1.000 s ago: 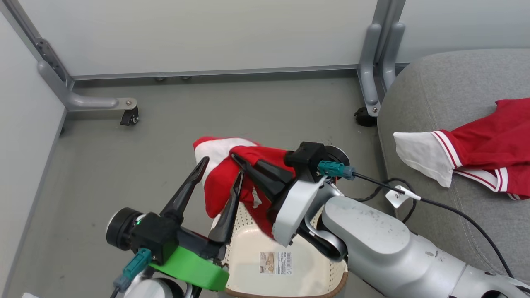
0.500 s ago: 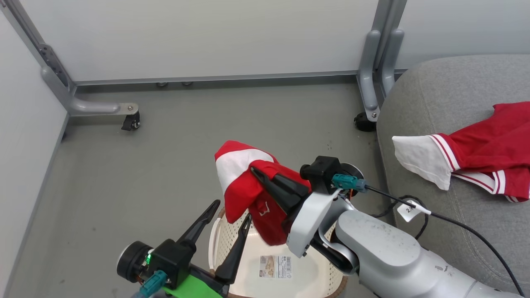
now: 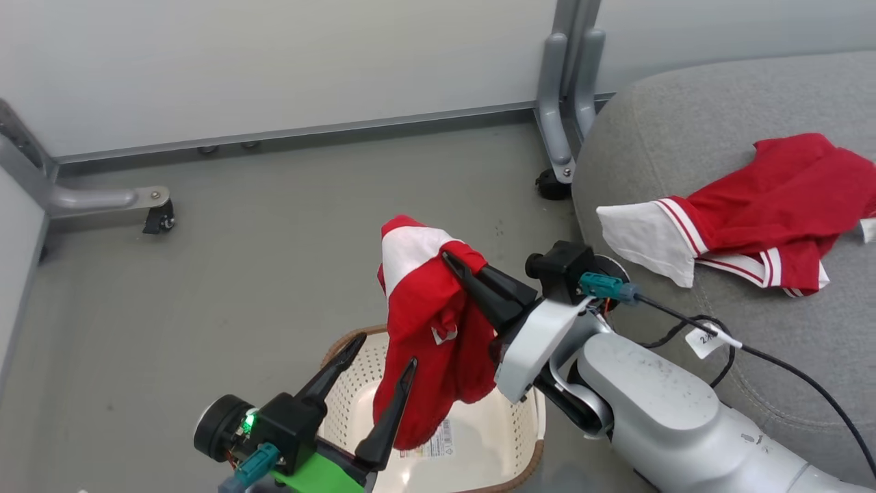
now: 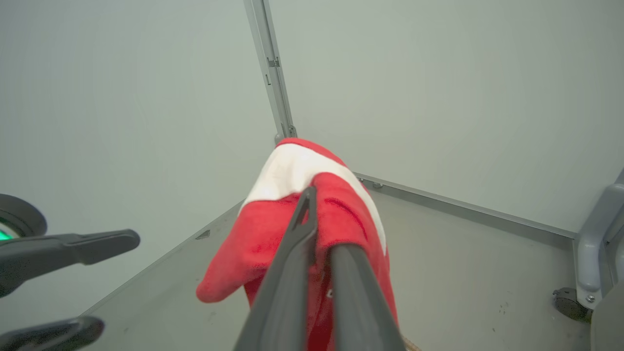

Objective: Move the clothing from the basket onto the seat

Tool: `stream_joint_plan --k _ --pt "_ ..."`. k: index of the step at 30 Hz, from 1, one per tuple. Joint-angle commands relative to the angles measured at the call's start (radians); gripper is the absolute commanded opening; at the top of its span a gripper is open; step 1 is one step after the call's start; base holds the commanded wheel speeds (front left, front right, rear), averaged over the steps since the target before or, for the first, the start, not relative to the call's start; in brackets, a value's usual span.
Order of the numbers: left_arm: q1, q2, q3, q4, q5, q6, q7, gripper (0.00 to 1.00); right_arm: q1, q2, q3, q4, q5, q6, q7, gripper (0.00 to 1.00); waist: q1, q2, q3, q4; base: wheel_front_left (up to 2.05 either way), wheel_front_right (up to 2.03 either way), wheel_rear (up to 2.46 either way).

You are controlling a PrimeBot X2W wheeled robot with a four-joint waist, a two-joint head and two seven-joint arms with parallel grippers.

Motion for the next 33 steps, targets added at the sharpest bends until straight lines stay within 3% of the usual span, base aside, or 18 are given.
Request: stream_joint_plan --k 1,21,26,27,33 --pt "-0.022 0.001 0.005 0.005 0.003 -0.002 -0.001 1.00 -0.002 -0.009 -0.011 -0.009 -0.013 0.000 -0.003 0.00 0.0000 0.0000 0.031 -0.067 0.00 0.00 0.00" --pt "-0.105 0.012 -0.017 0.009 0.019 -0.029 0.021 1.00 0.047 -0.053 -0.168 -0.066 -0.078 0.000 -0.003 0.00 0.0000 0.0000 0.118 -0.390 0.00 0.00 0.00" --pt "-0.119 0.022 -0.016 -0.002 0.024 -0.024 0.035 1.00 0.053 -0.057 -0.219 -0.083 -0.096 0.000 -0.003 0.00 0.0000 0.0000 0.151 -0.437 0.00 0.00 0.00" --pt "-0.131 0.026 -0.014 -0.015 0.026 -0.023 0.044 1.00 0.046 -0.061 -0.271 -0.099 -0.112 0.000 -0.003 0.00 0.0000 0.0000 0.179 -0.457 0.00 0.00 0.00" --pt "-0.184 0.035 -0.013 -0.039 0.048 -0.028 0.062 1.00 -0.026 -0.080 -0.412 -0.125 -0.149 0.000 -0.003 0.00 0.0000 0.0000 0.247 -0.444 0.00 0.00 0.00"
